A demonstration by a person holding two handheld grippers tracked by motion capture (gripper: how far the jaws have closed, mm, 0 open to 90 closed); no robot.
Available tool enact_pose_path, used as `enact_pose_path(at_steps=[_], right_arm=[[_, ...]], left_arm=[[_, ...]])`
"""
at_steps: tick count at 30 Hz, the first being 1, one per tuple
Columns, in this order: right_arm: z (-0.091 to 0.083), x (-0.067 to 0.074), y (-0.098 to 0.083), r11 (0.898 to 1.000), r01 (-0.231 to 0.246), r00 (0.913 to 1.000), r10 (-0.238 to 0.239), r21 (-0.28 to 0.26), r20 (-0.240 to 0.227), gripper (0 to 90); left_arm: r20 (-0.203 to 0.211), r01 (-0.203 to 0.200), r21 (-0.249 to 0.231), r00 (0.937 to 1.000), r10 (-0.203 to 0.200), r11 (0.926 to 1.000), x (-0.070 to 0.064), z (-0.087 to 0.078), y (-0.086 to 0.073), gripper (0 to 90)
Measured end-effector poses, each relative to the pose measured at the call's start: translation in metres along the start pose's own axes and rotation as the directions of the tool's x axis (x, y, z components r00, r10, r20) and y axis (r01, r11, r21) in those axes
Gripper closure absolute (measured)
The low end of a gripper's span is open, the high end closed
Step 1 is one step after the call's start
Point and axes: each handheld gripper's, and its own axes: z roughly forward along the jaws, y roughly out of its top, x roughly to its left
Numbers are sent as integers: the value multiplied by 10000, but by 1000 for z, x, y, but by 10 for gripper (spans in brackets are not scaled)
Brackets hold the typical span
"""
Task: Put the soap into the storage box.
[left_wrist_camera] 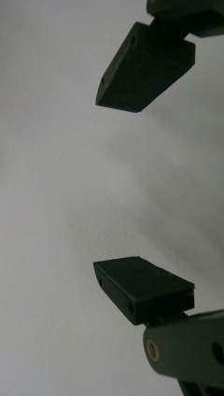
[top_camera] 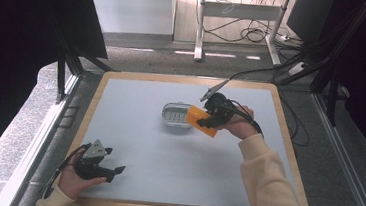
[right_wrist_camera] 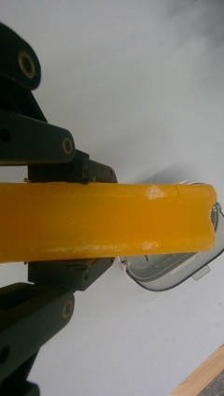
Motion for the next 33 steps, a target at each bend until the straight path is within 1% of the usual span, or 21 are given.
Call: enact_pose_path(at_steps=[3,10,15,21,30,33], right_arm=[[2,-2,2,10000,-77,10000,78,-26,42,619],[6,-7,9,10000,-6,10000,6,-43,15,620],[8,-9,15,9999,151,9999,-151,-43,-79,619],[12,-11,25,9997,240,9997,-239,94,-86,619],[17,-14,35,9993,363,9992,-363,19,-155,619],[20,-15,38,9991,414,9991,-413,71,-135,620]], left_arm=[[8,-11,26,10000,11,10000,0,0,0,184],[14,-4,9,10000,4,10000,0,0,0,184],[20,-10,21,10000,10,10000,0,0,0,184],[20,-10,-11,10000,10,10000,1,0,0,184],[37,-26,-19,10000,26,10000,1,0,0,184],[40,-32,-12,10000,32,10000,1,0,0,184]])
